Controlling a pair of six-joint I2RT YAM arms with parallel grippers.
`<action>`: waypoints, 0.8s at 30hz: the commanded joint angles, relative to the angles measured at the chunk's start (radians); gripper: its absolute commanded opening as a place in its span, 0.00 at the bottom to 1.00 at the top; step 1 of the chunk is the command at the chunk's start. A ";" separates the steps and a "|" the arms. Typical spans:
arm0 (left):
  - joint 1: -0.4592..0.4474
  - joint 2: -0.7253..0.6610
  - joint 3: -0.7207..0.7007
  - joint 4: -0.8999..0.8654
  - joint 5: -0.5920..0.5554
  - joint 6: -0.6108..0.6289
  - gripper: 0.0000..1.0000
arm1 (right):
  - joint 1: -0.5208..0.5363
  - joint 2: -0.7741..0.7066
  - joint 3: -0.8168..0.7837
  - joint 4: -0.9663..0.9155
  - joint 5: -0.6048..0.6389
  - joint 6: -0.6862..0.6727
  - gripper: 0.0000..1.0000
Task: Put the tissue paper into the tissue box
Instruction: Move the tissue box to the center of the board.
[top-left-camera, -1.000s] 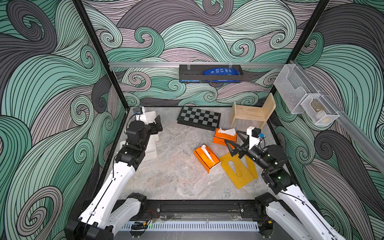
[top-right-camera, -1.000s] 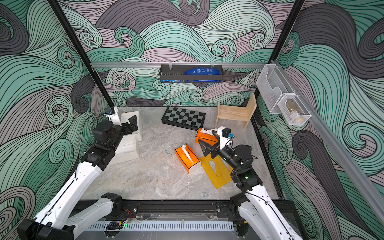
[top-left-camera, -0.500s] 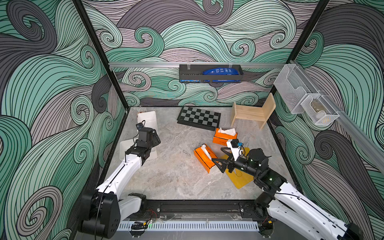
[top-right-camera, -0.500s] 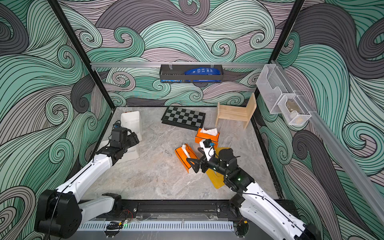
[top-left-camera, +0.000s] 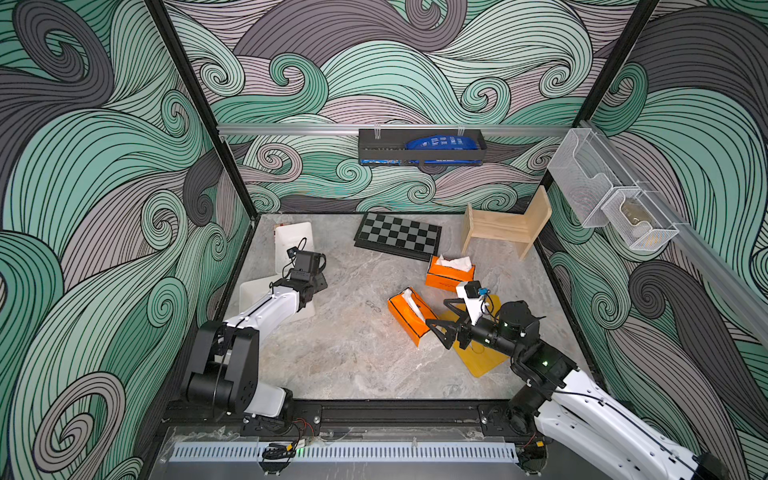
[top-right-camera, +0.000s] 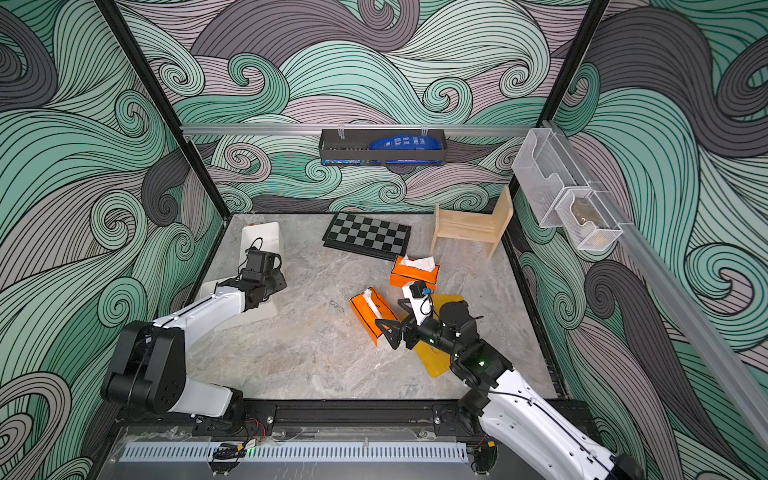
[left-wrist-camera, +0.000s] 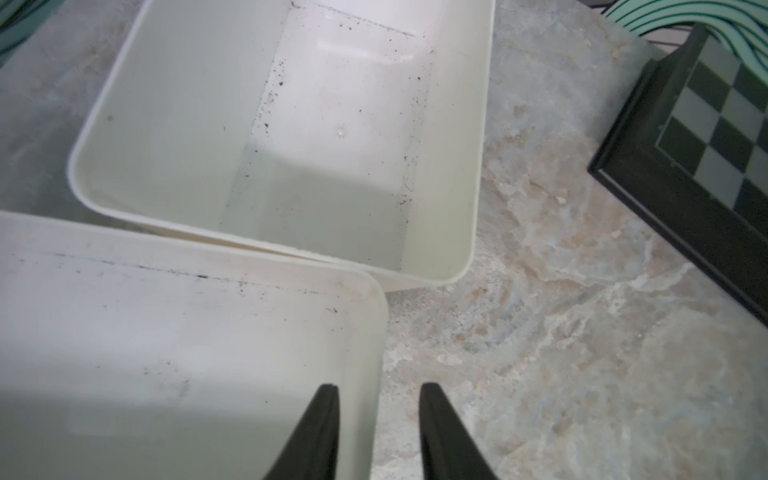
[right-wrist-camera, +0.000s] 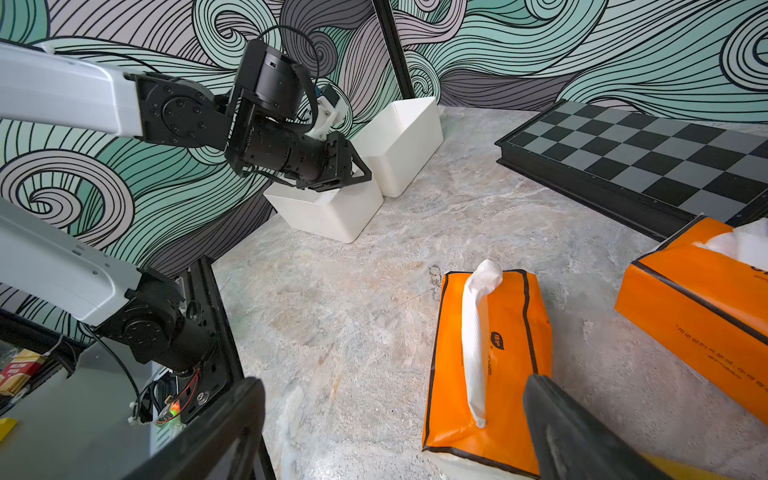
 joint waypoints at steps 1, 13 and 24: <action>-0.022 0.036 0.044 -0.006 -0.014 0.015 0.23 | 0.006 -0.016 0.000 -0.006 0.005 0.010 1.00; -0.123 0.006 0.044 -0.045 0.149 0.033 0.00 | 0.006 0.009 0.069 -0.113 0.033 -0.043 1.00; -0.402 -0.146 -0.013 -0.095 0.244 0.029 0.00 | 0.017 0.212 0.209 -0.311 0.175 -0.081 1.00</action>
